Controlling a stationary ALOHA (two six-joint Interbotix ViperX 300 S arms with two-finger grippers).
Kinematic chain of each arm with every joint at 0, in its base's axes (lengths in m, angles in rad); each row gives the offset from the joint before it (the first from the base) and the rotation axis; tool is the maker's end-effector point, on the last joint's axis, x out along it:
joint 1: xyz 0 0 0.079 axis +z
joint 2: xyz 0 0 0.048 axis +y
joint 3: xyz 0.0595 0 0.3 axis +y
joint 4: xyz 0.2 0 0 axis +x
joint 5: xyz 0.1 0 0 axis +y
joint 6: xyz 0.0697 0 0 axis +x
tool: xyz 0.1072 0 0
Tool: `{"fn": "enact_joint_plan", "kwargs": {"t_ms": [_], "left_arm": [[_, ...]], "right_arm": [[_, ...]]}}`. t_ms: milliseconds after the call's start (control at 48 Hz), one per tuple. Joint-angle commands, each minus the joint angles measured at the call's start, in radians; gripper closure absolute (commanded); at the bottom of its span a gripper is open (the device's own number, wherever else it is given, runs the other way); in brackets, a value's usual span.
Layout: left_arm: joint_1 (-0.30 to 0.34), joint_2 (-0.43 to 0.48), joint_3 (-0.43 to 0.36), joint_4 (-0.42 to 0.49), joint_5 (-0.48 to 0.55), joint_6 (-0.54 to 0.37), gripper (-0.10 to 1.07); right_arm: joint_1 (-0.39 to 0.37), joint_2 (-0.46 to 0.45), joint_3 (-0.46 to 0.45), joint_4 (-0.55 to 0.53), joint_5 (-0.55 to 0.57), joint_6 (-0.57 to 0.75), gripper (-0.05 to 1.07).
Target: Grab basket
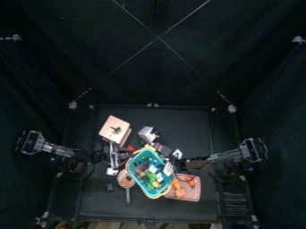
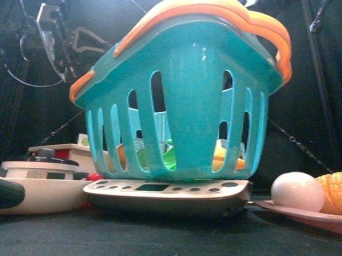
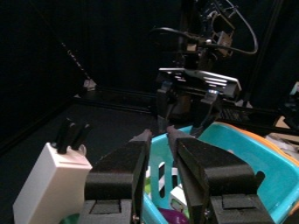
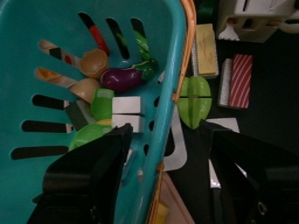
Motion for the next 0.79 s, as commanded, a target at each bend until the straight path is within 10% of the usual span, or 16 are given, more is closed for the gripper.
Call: {"fn": "enact_joint_plan", "kwargs": {"t_ms": [0,771], "left_arm": [[0.003,-0.002,-0.011,0.002,-0.005,0.000,0.31],[0.003,-0.002,-0.009,0.000,-0.005,0.000,0.31]], "right_arm": [[-0.021,-0.006,-0.031,-0.006,-0.002,-0.002,0.12],[-0.046,-0.012,-0.092,0.067,0.000,0.000,0.68]]}}
